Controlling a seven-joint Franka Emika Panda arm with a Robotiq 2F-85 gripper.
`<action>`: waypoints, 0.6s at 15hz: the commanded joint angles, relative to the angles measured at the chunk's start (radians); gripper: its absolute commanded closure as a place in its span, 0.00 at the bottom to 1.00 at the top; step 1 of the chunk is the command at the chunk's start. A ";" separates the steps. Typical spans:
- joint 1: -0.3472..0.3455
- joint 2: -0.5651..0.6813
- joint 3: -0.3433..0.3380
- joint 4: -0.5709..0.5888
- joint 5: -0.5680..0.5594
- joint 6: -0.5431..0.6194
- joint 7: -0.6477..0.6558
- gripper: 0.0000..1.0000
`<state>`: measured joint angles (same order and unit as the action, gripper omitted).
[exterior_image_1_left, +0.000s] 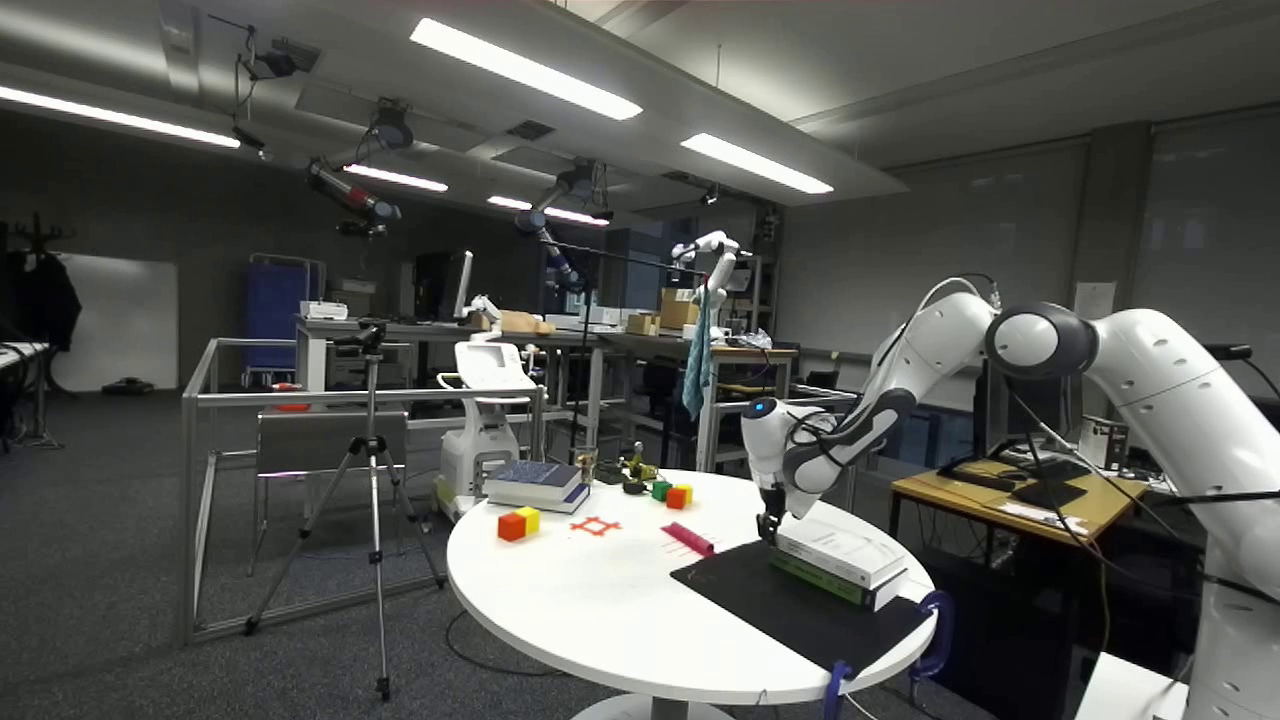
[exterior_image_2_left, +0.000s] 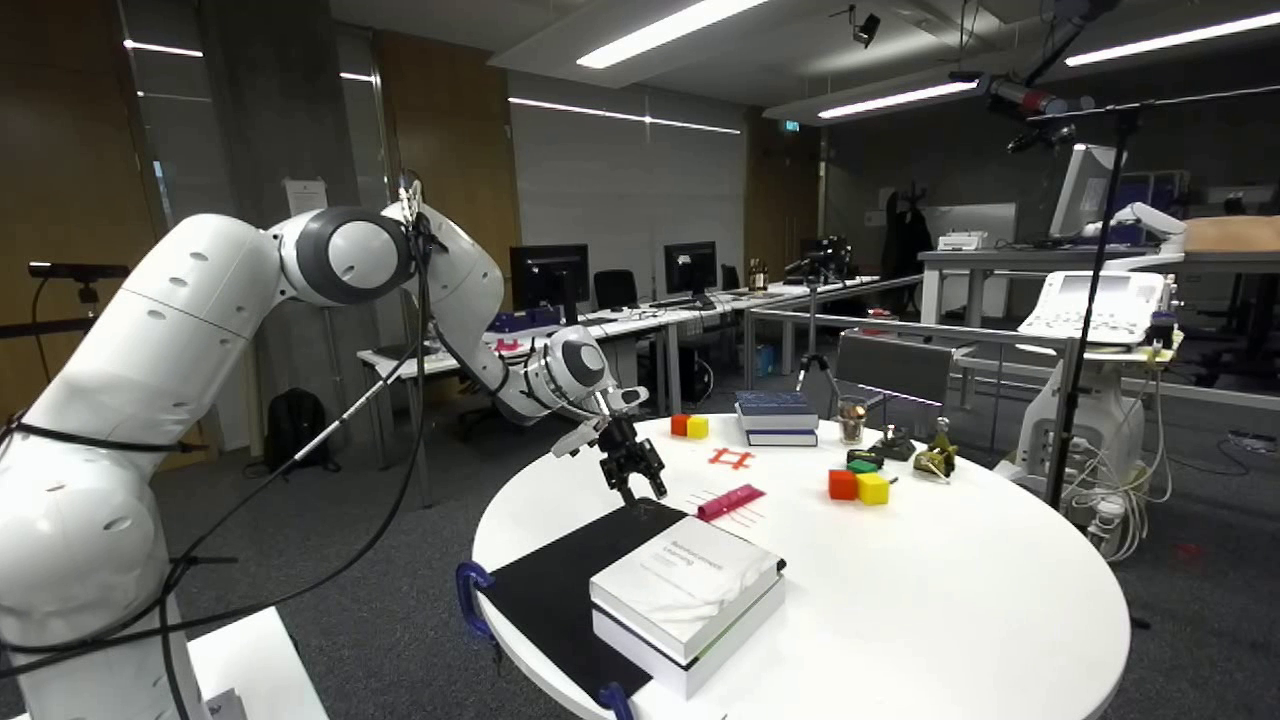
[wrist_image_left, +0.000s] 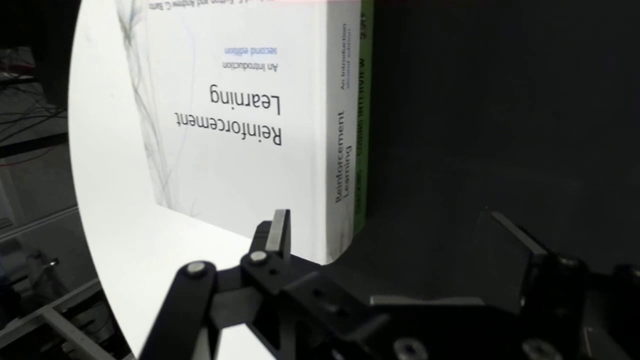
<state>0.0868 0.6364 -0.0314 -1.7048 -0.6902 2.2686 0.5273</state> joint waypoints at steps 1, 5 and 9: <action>-0.035 -0.059 0.010 -0.080 0.142 0.099 -0.138 0.00; -0.049 -0.057 0.011 -0.103 0.310 0.155 -0.285 0.00; -0.055 -0.064 0.011 -0.137 0.419 0.167 -0.385 0.00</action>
<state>0.0526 0.6355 -0.0315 -1.7563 -0.3370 2.3986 0.2219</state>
